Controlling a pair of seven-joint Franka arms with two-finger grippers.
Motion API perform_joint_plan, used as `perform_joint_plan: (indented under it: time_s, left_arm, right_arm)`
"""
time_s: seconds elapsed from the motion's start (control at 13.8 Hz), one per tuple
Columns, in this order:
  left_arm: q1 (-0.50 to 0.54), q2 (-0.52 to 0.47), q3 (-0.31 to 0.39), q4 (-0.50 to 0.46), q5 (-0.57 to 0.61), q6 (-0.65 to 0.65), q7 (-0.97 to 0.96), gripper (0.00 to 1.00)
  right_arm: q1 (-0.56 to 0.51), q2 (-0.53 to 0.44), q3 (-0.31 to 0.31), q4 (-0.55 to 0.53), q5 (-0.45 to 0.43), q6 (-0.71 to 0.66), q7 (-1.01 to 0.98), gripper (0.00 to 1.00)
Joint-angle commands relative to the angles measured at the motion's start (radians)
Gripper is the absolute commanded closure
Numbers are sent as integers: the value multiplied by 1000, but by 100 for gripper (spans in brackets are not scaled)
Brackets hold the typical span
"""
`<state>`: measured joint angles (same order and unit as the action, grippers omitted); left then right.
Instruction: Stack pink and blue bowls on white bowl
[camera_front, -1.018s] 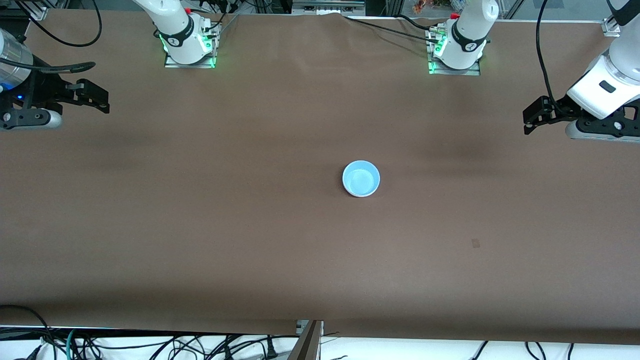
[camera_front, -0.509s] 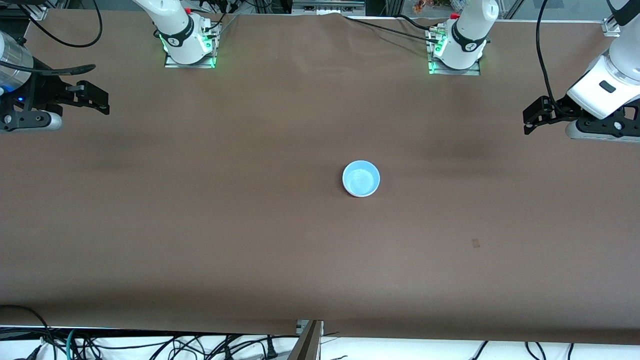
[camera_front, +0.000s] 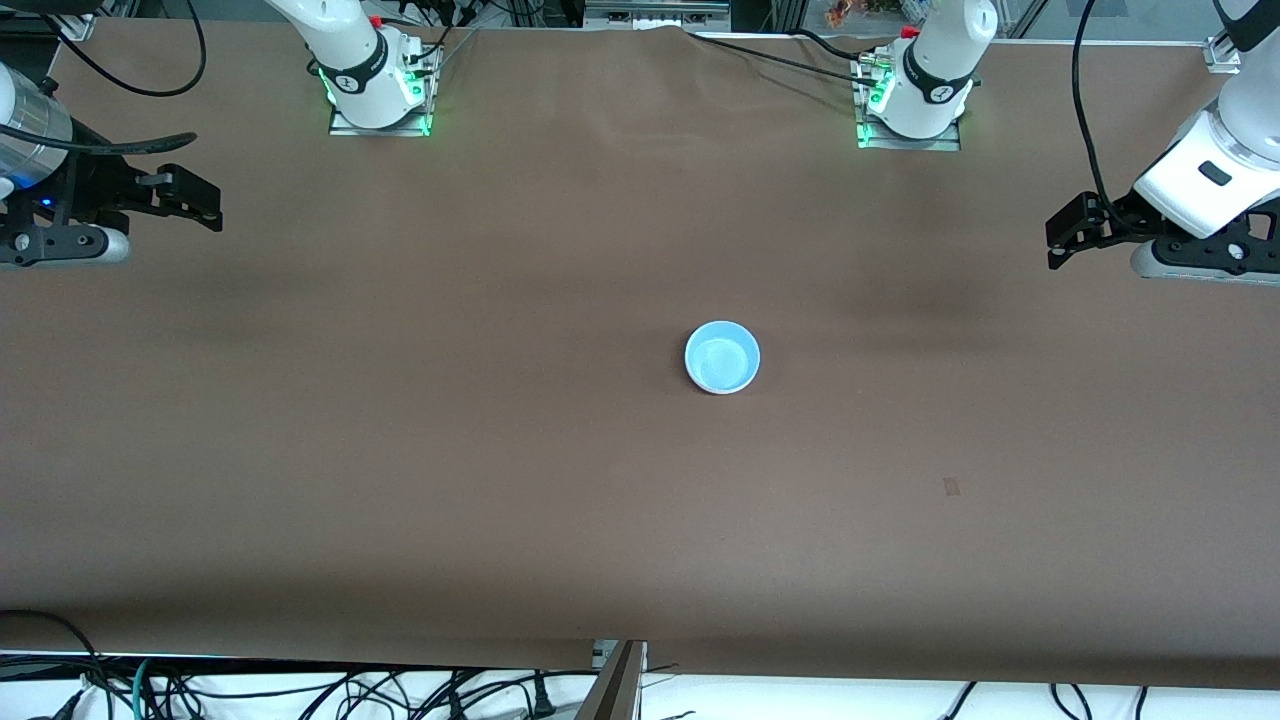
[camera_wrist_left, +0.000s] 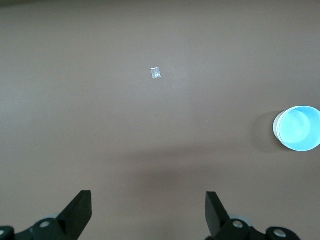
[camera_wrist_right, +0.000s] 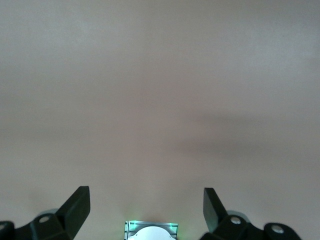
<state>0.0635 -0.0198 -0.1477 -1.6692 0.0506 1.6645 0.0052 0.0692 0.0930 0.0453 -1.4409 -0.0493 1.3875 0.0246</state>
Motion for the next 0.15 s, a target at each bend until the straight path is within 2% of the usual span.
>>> perform_joint_plan:
  time_s: [0.0, 0.07]
  left_arm:
    - [-4, -11, 3, -4, -9, -9, 9, 0]
    - [-4, -11, 3, -4, -9, -9, 9, 0]
  right_arm:
    - [-5, -4, 4, 2, -3, -1, 1, 0]
    - [-5, -4, 4, 1, -3, -2, 0, 0]
